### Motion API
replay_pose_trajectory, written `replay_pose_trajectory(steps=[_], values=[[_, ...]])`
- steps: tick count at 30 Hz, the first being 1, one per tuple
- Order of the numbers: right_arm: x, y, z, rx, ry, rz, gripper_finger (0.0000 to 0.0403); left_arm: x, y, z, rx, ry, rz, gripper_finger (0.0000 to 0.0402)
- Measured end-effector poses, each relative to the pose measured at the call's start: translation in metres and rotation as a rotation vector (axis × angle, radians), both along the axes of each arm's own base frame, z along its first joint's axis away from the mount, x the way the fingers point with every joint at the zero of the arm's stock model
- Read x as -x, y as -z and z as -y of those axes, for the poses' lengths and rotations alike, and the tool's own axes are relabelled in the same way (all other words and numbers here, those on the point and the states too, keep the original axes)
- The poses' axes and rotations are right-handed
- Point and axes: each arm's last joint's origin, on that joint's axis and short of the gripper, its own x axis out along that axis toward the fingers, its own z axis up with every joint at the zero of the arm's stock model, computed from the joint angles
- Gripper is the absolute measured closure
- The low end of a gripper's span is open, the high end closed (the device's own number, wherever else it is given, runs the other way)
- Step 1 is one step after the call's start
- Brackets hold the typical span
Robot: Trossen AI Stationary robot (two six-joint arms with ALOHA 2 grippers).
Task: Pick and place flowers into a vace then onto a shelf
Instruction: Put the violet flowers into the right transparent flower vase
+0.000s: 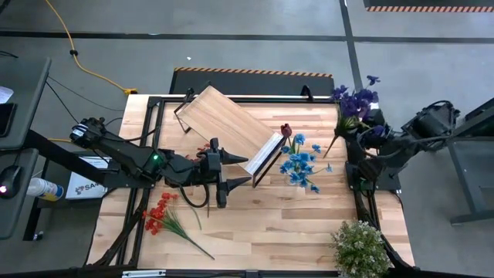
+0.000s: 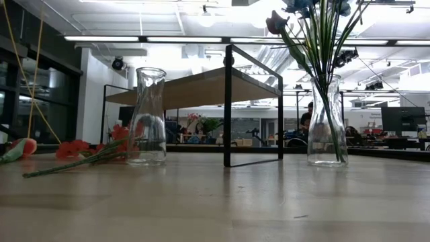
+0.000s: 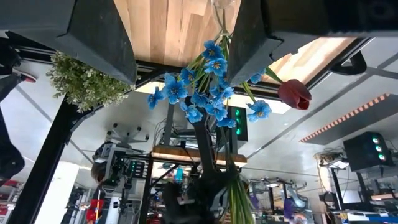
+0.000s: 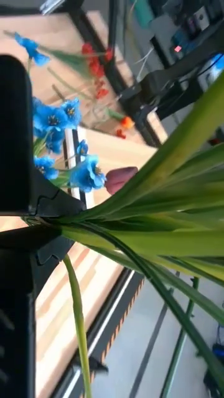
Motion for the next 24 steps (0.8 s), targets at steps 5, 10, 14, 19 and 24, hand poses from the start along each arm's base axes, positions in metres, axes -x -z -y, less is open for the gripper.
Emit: replay_pose_trajectory(steps=[5,10,14,19,24], values=[[-0.008,0.03,-0.005,-0.022,0.013,0.055,0.0402,0.0,0.0,0.0,0.0,0.0,0.0,0.0117],[-0.017,0.052,-0.01,-0.032,0.022,0.135,0.0402,0.0,0.0,0.0,0.021,-0.002,0.004,0.0117],[-0.022,0.067,-0.013,-0.03,0.029,0.154,0.0402,0.0,0.0,0.0,0.022,-0.002,0.004,0.0117],[-0.026,0.08,-0.016,-0.037,0.025,0.154,0.0402,0.0,0.0,0.0,0.025,-0.003,0.005,0.0117],[-0.029,0.088,-0.018,-0.041,0.025,0.158,0.0402,0.0,0.0,0.0,0.032,-0.003,0.006,0.0117]])
